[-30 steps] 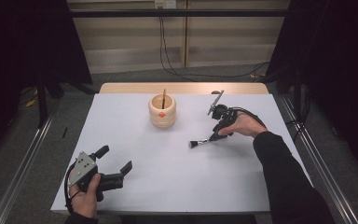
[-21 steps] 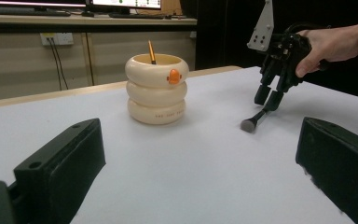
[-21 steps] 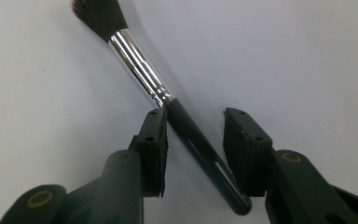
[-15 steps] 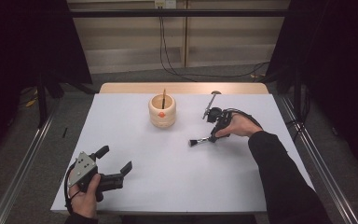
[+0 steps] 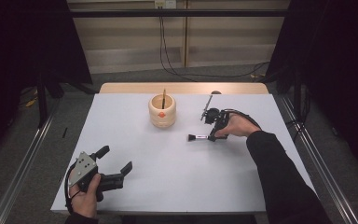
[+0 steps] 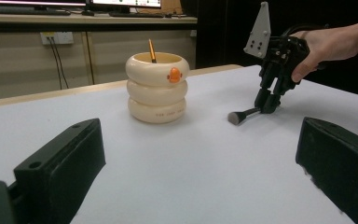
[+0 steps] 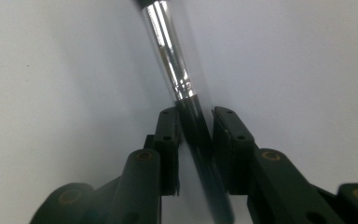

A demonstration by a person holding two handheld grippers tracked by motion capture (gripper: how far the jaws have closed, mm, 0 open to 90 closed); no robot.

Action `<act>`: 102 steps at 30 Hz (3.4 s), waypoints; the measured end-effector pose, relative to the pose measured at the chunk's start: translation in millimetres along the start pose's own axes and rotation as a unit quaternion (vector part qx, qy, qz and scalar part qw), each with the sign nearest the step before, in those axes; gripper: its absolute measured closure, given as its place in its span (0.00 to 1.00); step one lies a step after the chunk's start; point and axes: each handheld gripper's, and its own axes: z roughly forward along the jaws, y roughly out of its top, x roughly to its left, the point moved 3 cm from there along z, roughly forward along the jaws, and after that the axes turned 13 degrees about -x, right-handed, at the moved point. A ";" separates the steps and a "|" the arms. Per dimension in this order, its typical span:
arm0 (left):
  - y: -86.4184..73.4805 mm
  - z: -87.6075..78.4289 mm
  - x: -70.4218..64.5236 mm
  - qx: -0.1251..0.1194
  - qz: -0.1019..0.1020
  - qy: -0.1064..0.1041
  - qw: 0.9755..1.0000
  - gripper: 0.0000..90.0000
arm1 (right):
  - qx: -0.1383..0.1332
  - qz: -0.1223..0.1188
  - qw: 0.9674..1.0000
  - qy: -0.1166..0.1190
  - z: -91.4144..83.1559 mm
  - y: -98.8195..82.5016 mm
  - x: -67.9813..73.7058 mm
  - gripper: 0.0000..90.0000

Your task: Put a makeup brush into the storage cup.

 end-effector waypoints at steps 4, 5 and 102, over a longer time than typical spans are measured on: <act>-0.3 0.3 0.3 0.000 -0.002 0.002 1.000 0.01 | 0.005 0.003 1.000 -0.006 0.6 1.4 0.9 0.84; -0.3 0.4 0.3 0.000 -0.002 0.001 1.000 0.01 | 0.008 -0.005 1.000 -0.008 1.4 2.1 0.9 0.83; 1.8 -2.1 2.1 -0.007 -0.010 0.010 1.000 0.02 | -0.421 0.091 0.901 -0.054 -87.5 -35.0 35.7 0.90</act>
